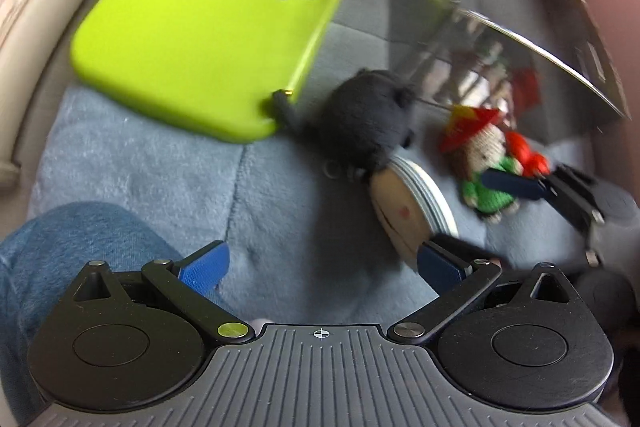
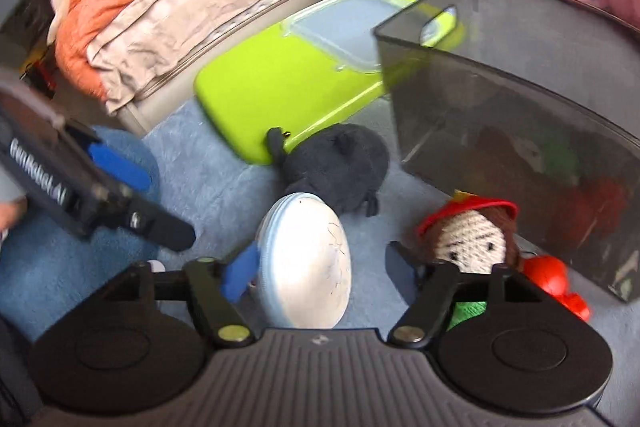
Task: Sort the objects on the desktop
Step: 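Reach the right tool to the white round disc and grasp it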
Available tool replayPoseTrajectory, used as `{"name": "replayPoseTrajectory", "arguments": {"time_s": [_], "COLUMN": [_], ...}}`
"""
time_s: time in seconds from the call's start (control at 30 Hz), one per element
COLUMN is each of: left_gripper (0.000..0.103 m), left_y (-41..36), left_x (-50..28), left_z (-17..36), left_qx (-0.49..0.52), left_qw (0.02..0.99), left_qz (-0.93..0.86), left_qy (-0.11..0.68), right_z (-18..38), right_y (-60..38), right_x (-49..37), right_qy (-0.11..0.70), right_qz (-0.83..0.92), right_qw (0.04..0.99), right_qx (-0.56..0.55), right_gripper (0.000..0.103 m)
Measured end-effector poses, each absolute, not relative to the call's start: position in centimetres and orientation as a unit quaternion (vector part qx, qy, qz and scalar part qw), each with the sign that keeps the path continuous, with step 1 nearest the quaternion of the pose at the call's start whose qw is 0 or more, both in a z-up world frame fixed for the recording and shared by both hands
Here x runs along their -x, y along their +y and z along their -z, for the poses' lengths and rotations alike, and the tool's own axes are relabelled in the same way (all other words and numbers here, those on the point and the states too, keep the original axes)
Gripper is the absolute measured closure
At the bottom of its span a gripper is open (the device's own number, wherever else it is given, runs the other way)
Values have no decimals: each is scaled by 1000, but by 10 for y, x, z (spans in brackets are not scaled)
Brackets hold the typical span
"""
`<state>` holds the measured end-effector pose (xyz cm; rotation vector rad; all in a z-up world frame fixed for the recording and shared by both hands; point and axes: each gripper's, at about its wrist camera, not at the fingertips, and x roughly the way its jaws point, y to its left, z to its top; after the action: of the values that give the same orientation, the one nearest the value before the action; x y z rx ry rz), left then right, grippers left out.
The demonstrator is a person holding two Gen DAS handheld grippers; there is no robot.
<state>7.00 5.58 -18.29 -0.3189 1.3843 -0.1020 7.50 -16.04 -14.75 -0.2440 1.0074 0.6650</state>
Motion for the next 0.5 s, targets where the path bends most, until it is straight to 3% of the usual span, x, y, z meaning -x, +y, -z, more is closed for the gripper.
{"name": "replayPoseTrajectory", "arguments": {"time_s": [0.1,0.2,0.3,0.5], "left_gripper": [0,0,0,0], "left_y": [44,39,27,25], "left_x": [-87,-102,-120,-134], "left_z": [212,227,229,208], "left_qx": [134,209,224,210], "left_qw": [732,694,663,650], "left_qz": [36,75,77,69], "left_qy": [667,685,710,727], "right_z": [150,152,154,157], "right_y": [-156,-152,-153,-175], "right_x": [-71,-67,-64,-64], "right_qy": [463,452,446,442], "right_qz": [-312,-311,-306,-284], "right_qw": [819,821,825,842], "right_qx": [135,155,162,125], "right_gripper": [24,25,39,42]}}
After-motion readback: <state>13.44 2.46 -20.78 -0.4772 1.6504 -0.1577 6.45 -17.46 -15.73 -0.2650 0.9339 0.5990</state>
